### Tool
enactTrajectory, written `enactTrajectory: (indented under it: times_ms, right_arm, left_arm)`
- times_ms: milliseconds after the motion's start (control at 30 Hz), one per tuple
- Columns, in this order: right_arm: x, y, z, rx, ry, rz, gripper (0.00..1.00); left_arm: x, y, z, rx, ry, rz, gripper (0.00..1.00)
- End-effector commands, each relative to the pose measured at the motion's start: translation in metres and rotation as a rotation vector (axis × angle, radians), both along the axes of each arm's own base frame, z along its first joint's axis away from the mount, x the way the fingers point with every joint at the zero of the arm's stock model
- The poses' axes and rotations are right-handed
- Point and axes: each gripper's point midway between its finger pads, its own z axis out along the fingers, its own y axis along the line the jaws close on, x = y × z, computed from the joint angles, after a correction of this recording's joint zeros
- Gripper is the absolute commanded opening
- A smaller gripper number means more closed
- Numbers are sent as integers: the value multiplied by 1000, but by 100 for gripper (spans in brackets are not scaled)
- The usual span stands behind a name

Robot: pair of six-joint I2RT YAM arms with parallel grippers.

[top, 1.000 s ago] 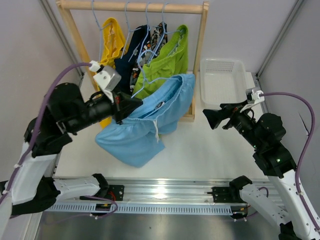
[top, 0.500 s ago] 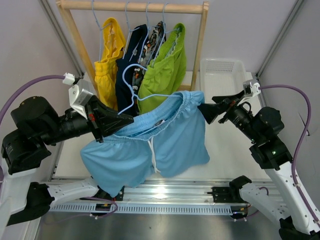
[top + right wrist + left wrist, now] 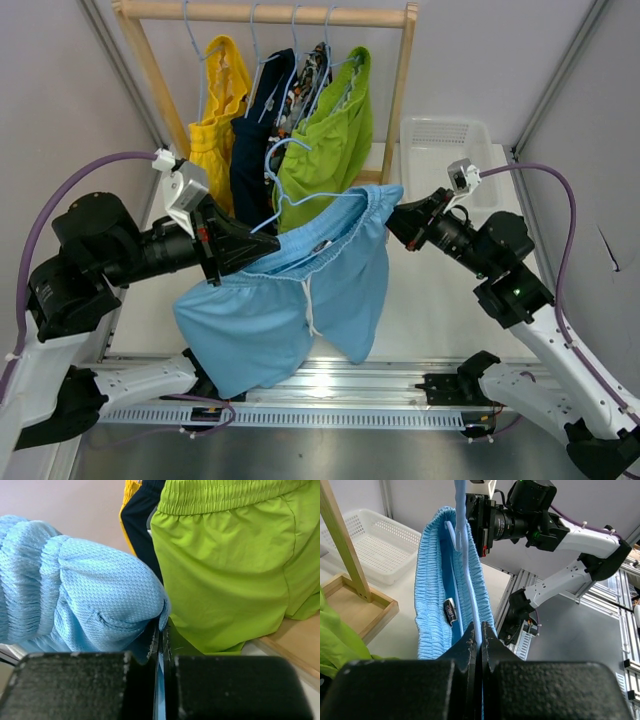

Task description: Remove the shorts from the hanger

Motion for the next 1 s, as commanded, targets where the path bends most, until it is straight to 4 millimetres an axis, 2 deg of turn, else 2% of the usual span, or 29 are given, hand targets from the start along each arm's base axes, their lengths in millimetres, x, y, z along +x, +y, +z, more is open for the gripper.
enactTrajectory:
  times_ms: [0,100,133,267,300,367,400,500,533,600,633,767,833,867,900,967]
  right_arm:
    - [-14,4,26,71,-103,63,0]
    - [-10,-11,32,82,-120,-26,0]
    - [-3,-24,32,77,-118,-116,0]
    - [21,-65,31,25,-91,-343,0]
    - [29,-80,32,17,-92,-401,0]
    - [36,-93,35,20,-78,-429,0]
    - [45,-114,35,21,-73,-495,0]
    - [53,-132,36,57,-47,-517,0]
    - [60,-149,35,63,-41,-565,0]
    - [64,-154,28,74,-7,-563,0]
    - [68,-166,25,79,1,-601,0]
    - [72,-167,8,87,47,-595,0]
    - [72,-164,-8,94,83,-580,0]
    - [69,-162,-6,100,78,-568,0]
    - [69,-160,-16,100,100,-559,0]
    - [59,-145,-17,108,88,-491,0]
  left_arm:
    - [-4,3,34,-110,-75,-3,0]
    - [5,9,29,-89,-66,60,0]
    - [13,12,26,-75,-61,109,0]
    - [23,24,11,-11,-36,192,0]
    - [24,24,5,5,-27,199,0]
    - [24,28,-1,22,-16,213,0]
    - [23,31,-2,23,-17,219,0]
    - [23,35,-8,34,-5,234,0]
    - [22,38,-8,37,-3,240,0]
    - [23,42,-8,38,-5,257,0]
    - [23,43,-9,42,-5,262,0]
    - [23,47,-7,39,-6,277,0]
    - [25,47,-4,26,-13,287,0]
    - [26,47,-4,27,-13,291,0]
    - [28,45,-3,19,-16,294,0]
    - [33,40,0,13,-16,299,0]
